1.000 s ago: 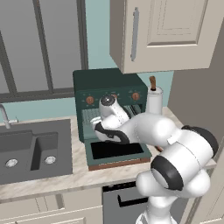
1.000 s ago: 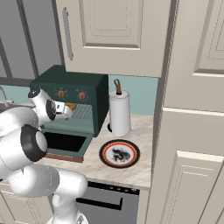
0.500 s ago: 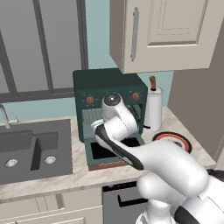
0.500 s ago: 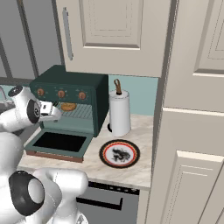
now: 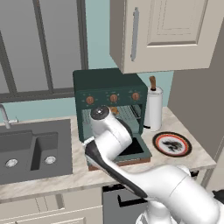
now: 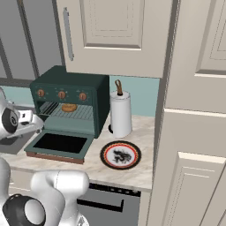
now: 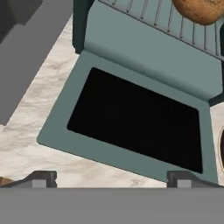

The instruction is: Pick up the bagel from the plate, place it on the toaster oven rack, close the door, and set the timer.

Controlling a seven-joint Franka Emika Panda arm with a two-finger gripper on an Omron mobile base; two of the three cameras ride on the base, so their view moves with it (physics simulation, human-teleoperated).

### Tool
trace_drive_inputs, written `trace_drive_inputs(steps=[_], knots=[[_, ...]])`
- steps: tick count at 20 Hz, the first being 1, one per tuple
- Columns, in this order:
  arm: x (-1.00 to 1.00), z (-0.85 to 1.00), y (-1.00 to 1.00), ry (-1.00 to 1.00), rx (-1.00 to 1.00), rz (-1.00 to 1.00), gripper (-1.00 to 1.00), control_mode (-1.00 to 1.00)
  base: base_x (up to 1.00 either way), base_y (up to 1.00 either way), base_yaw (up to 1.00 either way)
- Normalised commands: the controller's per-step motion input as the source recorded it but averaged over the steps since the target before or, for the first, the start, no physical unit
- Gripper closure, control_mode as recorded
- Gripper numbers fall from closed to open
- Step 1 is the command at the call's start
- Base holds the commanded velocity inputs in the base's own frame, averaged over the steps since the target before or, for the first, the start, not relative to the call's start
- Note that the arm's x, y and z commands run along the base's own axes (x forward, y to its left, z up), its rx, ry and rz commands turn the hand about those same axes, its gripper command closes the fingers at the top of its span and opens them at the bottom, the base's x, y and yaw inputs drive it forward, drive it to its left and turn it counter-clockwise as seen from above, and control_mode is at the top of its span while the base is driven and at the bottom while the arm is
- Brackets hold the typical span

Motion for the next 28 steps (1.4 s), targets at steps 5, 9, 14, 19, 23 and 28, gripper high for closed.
trace_drive_inputs(steps=[5, 9, 14, 19, 23, 28], knots=[[-0.25, 0.0, 0.69, 0.1, -0.25, 0.08, -1.0, -1.0, 0.0, 0.0, 0.0], [-0.02, 0.0, 0.62, 0.14, -0.25, 0.03, -1.0, -1.0, 0.0, 0.0, 0.0], [0.0, -0.15, 0.32, 0.11, -0.24, 0.01, -1.0, -1.0, 0.0, 0.0, 0.0], [0.0, -0.33, 0.1, 0.01, -0.22, 0.0, -1.0, -1.0, 0.0, 0.0, 0.0], [0.0, -0.39, 0.0, 0.0, -0.19, 0.0, -1.0, -1.0, 0.0, 0.0, 0.0], [0.06, -0.28, 0.0, 0.0, -0.15, 0.0, -1.0, -1.0, 0.0, 0.0, 0.0]])
